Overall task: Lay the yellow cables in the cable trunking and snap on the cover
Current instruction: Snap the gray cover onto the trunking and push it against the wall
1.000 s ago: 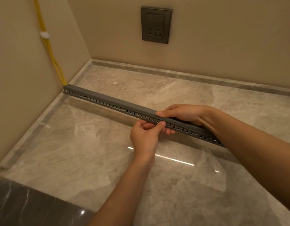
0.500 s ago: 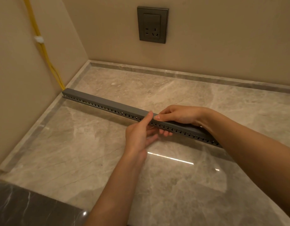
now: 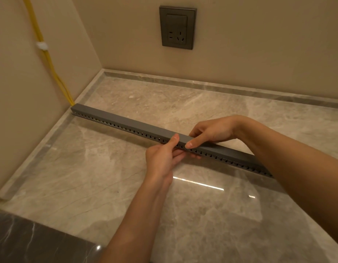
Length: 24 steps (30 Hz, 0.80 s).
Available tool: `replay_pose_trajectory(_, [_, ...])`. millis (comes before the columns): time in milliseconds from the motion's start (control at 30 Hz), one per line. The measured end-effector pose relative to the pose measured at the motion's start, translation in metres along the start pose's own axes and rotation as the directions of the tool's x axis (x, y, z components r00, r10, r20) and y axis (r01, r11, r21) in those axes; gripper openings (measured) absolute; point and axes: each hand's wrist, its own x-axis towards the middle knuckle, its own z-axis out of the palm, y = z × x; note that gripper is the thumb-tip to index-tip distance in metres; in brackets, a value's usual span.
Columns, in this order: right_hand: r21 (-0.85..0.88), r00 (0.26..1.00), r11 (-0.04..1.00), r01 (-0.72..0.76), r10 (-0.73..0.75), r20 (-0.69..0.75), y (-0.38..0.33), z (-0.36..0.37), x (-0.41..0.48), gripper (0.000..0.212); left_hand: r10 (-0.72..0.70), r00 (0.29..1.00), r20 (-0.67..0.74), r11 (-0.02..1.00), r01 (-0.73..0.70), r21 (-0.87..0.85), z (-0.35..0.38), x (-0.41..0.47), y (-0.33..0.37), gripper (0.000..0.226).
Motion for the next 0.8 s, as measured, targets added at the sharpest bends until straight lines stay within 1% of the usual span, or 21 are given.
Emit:
replay_pose_trajectory(167, [-0.099, 1.0, 0.995, -0.003, 0.0, -0.024, -0.003, 0.0, 0.002, 0.044, 0.023, 1.0, -0.019, 1.0, -0.023, -0.01, -0.001, -0.001, -0.002, 0.019])
replay_pose_trajectory(300, [-0.151, 0.998, 0.988, 0.0, -0.009, -0.057, -0.004, 0.003, 0.001, 0.036, 0.03, 0.999, -0.038, 0.999, -0.031, -0.02, 0.001, -0.002, -0.004, 0.02])
replay_pose_trajectory(533, [-0.215, 0.997, 0.976, 0.02, -0.037, -0.074, -0.007, 0.004, -0.002, 0.03, 0.045, 0.996, -0.08, 0.998, -0.048, -0.041, 0.003, -0.004, -0.01, 0.021])
replay_pose_trajectory(633, [-0.16, 0.999, 0.987, 0.034, -0.04, -0.035, -0.005, 0.003, -0.002, 0.028, 0.065, 0.995, -0.071, 0.997, -0.067, -0.03, 0.002, -0.004, -0.011, 0.022])
replay_pose_trajectory(800, [0.001, 0.994, 0.995, 0.098, -0.098, 0.053, 0.004, 0.0, -0.003, 0.035, 0.074, 0.996, 0.042, 0.997, -0.075, 0.014, -0.002, -0.004, -0.005, 0.026])
